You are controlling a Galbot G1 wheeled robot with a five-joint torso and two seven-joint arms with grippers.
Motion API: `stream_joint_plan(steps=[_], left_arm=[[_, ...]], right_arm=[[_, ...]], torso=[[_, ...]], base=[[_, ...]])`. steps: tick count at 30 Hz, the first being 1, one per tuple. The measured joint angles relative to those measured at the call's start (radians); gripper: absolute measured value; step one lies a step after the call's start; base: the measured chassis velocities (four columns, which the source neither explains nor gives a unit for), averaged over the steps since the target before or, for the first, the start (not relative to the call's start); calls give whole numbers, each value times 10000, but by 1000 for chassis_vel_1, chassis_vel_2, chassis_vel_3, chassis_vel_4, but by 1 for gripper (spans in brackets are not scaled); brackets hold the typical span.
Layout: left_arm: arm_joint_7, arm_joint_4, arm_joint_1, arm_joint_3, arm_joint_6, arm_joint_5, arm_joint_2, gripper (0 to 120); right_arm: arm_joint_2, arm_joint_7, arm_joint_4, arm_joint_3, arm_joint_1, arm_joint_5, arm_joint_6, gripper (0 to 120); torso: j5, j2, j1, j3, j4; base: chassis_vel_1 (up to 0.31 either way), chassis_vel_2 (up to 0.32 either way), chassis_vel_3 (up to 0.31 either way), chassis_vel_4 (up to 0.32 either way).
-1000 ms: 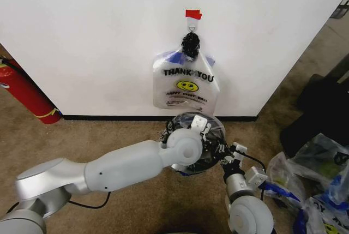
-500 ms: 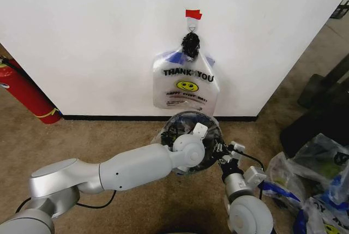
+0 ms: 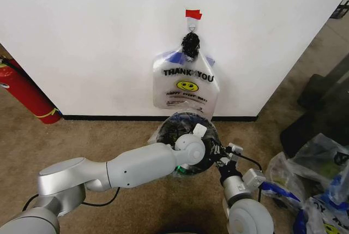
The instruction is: Pick up the garbage bag from the wall and place it over the trash bin.
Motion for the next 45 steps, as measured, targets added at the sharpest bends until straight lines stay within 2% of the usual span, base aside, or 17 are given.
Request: stream_joint_plan(steps=[4,7,10,12,15,17,22,24,28,32,38,45], left_arm=[[41,-10,83,4,-19,67,64,0],[129,-363,114,-71,-101,66,227,0],[158,-1445,62,-151,-187,-86,654,0],[167,-1615,57,-158,-202,-83,730,0],[1031,-3203,128,-226,-370,434,1657,0],[1180,-3756,260,-381,-454,574,2047,0],[1271,-4182,480,-825,-985,820,2275,0],[1272,-4192,544,-1113,-1260,916,2105,0],[1248,-3796,586,-1102,-1338,1320,1793,0],[817,-3064,755,-796,-988,1821,1475,0],[756,-2182,912,-529,-868,2473,1190,0],[798,-1531,881,-448,-910,2614,997,0]], right_arm=[[4,35,1,-14,24,69,-18,0],[-5,121,-114,19,91,120,-18,0],[-90,317,-302,168,239,395,-38,0],[-100,331,-317,181,260,427,-44,0],[-155,482,-557,266,421,709,-95,0],[-126,503,-631,263,432,722,-99,0],[-76,503,-631,251,414,709,-105,0],[-64,516,-586,257,375,698,-112,0],[-22,516,-379,250,272,679,-120,0],[39,513,-36,230,145,655,-155,0],[6,490,214,245,-22,649,-161,0],[20,429,249,211,-43,621,-164,0]], torso=[[-1,0,0,0,-1],[-1,0,0,0,0],[-1,0,0,0,-3],[-1,0,0,0,-3],[0,0,0,-1,3],[-3,0,0,0,3],[-3,0,0,0,2],[-2,0,0,-1,1],[-2,0,0,-1,-4],[-1,0,0,0,0],[-1,0,0,0,0],[-1,0,0,0,-1]], base=[[0,0,0,0],[0,0,0,0],[0,0,0,0],[0,0,0,0],[0,0,0,0],[0,0,0,0],[0,0,0,0],[0,0,0,0],[0,0,0,0],[0,0,0,0],[0,0,0,0],[0,0,0,0]])
